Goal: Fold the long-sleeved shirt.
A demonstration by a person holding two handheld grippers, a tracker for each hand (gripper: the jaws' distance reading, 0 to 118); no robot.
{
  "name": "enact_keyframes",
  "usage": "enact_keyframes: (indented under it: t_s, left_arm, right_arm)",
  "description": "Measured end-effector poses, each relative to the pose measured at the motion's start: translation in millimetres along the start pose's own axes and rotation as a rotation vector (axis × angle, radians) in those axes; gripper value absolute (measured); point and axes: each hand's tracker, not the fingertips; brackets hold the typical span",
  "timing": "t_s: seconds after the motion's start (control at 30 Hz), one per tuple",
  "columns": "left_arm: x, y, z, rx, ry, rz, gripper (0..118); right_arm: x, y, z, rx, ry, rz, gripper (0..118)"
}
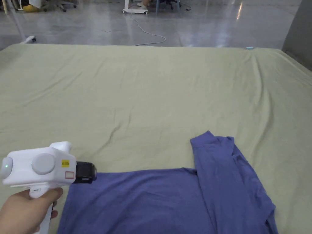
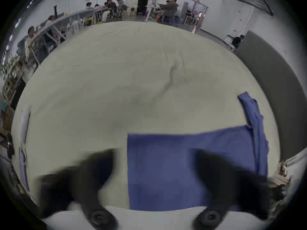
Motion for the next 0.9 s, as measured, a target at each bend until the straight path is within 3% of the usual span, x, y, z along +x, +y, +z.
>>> enact_keyframes:
  t_s: [0.07,0.13,0.2,0.23,0.27,0.33,0.37,0.4,0.43,0.47,0.5,0.53,0.57,0.67,0.73,0.77,0.83,0.9]
  left_arm:
    - [-0.8,6.4,-34.0,0.013,-0.019,-0.003,116]
    - [-2.1,-2.9,-48.0,-0.070,0.081,-0.020,112]
    - [-3.7,-7.5,-74.7,-0.184,0.075,-0.039,109]
    - [-3.8,0.1,-68.5,-0.084,0.092,-0.063,97]
    - [1.7,4.9,-60.0,-0.103,0.126,-0.085,78]
    - [13.8,5.8,-45.3,-0.071,0.133,-0.146,59]
    - [29.3,0.8,-32.5,-0.055,0.125,-0.208,44]
    - [37.7,-1.1,-29.2,-0.072,0.066,-0.253,0]
    - [42.6,-4.2,-23.5,-0.079,0.081,-0.239,0]
    - [44.4,-5.4,-20.0,-0.092,0.063,-0.231,0]
    - [56.0,-13.8,-2.2,-0.095,-0.019,-0.188,0]
    - [53.9,-14.8,4.1,-0.090,-0.053,-0.124,0]
    - [51.2,-15.6,12.1,-0.080,-0.048,-0.079,0]
    - [29.4,-5.1,24.6,-0.025,-0.057,-0.025,0]
    - [14.9,-1.1,38.5,-0.019,-0.105,0.054,0]
    - [9.4,-0.9,45.1,-0.018,-0.125,0.098,0]
    - [-6.9,3.5,66.4,0.000,-0.187,0.183,0]
    - [-15.5,5.8,90.8,0.018,-0.240,0.238,0]
  right_arm:
    - [3.2,-2.9,3.7,-0.006,-0.001,-0.011,0]
    - [6.6,-4.6,3.4,-0.017,0.000,-0.021,0]
    - [8.3,-8.4,7.3,-0.025,-0.016,-0.026,0]
    - [9.7,-9.2,8.3,-0.029,-0.026,-0.027,0]
    - [11.3,-9.6,9.0,-0.037,-0.041,-0.030,0]
    - [12.7,-11.8,11.4,-0.051,-0.074,-0.040,0]
    - [14.9,-11.0,10.3,-0.061,-0.089,-0.051,0]
    - [17.6,-9.9,8.1,-0.069,-0.096,-0.064,0]
    - [20.8,-8.5,4.8,-0.078,-0.095,-0.088,0]
    - [23.2,-8.7,2.2,-0.075,-0.100,-0.122,21]
    - [25.1,-8.2,-4.7,-0.076,-0.099,-0.148,78]
    - [25.5,-8.1,-12.3,-0.089,-0.110,-0.147,114]
    - [25.3,-9.7,-17.4,-0.074,-0.100,-0.131,116]
    - [25.8,-7.5,-57.5,-0.171,-0.093,-0.106,115]
    - [13.4,-21.8,-43.4,-0.206,-0.121,-0.022,86]
    - [6.8,-23.2,-34.0,-0.136,-0.182,0.034,83]
    - [0.1,-18.9,-9.2,-0.093,-0.158,0.049,10]
    - [9.4,-9.1,15.3,0.013,-0.121,-0.001,7]
